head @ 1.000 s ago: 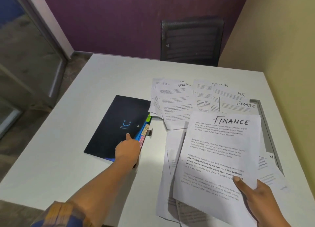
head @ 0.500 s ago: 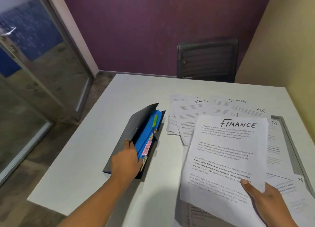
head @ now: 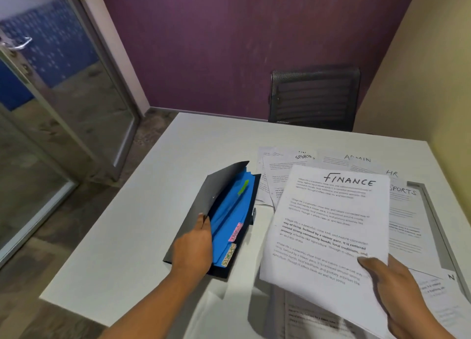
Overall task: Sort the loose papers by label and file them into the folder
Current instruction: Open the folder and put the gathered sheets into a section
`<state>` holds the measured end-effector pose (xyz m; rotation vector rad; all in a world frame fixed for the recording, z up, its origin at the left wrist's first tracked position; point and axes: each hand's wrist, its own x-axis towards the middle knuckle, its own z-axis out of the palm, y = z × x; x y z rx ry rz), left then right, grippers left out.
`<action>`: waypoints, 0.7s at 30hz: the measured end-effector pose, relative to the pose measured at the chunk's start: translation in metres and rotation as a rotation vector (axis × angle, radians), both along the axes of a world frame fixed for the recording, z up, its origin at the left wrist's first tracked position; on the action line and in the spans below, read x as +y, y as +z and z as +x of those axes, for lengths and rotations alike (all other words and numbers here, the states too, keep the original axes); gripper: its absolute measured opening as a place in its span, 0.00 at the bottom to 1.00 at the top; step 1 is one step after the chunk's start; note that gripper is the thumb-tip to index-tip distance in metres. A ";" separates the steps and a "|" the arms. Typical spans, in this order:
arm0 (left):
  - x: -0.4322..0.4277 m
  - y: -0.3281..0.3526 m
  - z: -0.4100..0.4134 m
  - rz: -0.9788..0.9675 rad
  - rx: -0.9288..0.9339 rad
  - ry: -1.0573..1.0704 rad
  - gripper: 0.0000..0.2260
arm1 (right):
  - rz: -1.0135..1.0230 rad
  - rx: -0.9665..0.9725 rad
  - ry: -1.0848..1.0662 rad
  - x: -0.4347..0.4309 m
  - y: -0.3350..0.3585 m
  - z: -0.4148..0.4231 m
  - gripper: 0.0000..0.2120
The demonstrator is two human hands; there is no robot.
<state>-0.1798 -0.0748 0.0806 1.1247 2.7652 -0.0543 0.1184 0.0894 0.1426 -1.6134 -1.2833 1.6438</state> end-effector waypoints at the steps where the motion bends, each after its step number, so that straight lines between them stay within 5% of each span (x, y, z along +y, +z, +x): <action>1: -0.001 0.001 0.001 -0.001 -0.019 -0.008 0.33 | -0.052 0.079 -0.003 0.000 0.004 -0.004 0.11; 4: -0.003 0.004 0.003 0.031 -0.070 -0.022 0.35 | -0.126 0.261 0.031 0.003 0.020 -0.022 0.12; 8: 0.001 0.014 0.011 0.075 -0.168 -0.088 0.41 | 0.174 0.004 0.181 0.010 0.014 -0.049 0.13; 14: 0.001 0.022 0.022 0.182 -0.243 -0.069 0.16 | 0.322 -0.214 0.306 0.004 0.007 -0.072 0.05; 21: 0.010 0.025 0.036 0.278 -0.293 -0.051 0.17 | 0.530 -0.364 0.394 0.001 0.023 -0.087 0.08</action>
